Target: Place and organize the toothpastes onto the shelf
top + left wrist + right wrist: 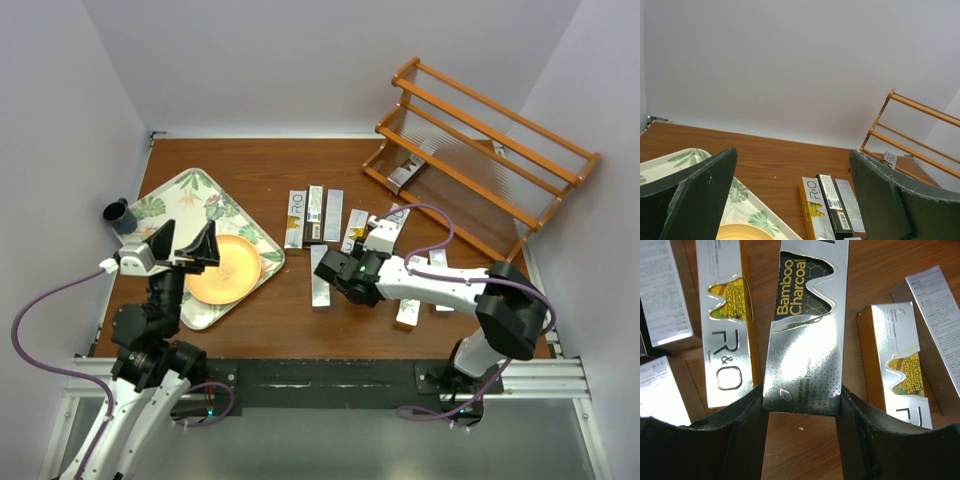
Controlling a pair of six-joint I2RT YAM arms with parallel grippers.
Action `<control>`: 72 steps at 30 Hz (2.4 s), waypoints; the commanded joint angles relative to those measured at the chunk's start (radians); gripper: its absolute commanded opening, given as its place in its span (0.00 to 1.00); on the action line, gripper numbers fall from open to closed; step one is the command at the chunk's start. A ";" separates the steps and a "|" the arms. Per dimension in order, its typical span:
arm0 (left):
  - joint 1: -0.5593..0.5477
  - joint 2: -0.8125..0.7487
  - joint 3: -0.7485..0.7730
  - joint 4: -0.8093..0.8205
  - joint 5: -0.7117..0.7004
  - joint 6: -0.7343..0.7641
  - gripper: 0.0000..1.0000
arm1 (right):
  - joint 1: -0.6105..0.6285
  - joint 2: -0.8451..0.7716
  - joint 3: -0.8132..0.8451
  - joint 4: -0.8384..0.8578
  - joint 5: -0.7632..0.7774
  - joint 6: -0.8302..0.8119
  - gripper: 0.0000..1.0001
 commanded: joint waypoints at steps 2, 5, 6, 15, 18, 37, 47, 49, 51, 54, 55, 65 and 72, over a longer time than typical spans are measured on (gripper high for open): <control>-0.005 0.011 0.039 0.011 0.014 -0.009 1.00 | -0.106 -0.062 0.029 0.137 0.039 -0.140 0.10; -0.005 0.013 0.039 0.010 0.014 -0.009 1.00 | -0.171 -0.075 0.031 0.181 0.031 -0.195 0.10; -0.005 0.014 0.039 0.011 0.014 -0.009 1.00 | -0.201 -0.072 0.034 0.187 0.031 -0.213 0.09; -0.005 0.017 0.039 0.011 0.015 -0.009 1.00 | -0.413 -0.013 0.055 0.336 -0.030 -0.353 0.10; -0.006 0.019 0.039 0.011 0.015 -0.007 1.00 | -0.468 0.023 0.064 0.415 -0.059 -0.431 0.10; -0.015 0.021 0.040 0.013 0.019 -0.003 1.00 | -0.672 0.255 0.192 0.601 -0.133 -0.651 0.11; -0.018 0.019 0.040 0.013 0.020 -0.001 1.00 | -0.712 0.309 0.224 0.672 -0.195 -0.717 0.12; -0.018 0.019 0.039 0.011 0.020 -0.003 1.00 | -0.712 0.312 0.231 0.678 -0.190 -0.724 0.12; -0.018 0.019 0.040 0.013 0.022 -0.001 1.00 | -0.711 0.309 0.232 0.681 -0.179 -0.724 0.11; -0.018 0.019 0.040 0.013 0.022 -0.001 1.00 | -0.714 0.306 0.233 0.702 -0.173 -0.747 0.12; -0.018 0.019 0.039 0.013 0.022 -0.001 1.00 | -0.715 0.310 0.238 0.698 -0.172 -0.747 0.12; -0.020 0.017 0.039 0.013 0.023 -0.001 1.00 | -0.757 0.361 0.304 0.624 -0.202 -0.701 0.18; -0.018 0.014 0.037 0.014 0.025 -0.001 1.00 | -0.784 0.356 0.299 0.581 -0.261 -0.664 0.25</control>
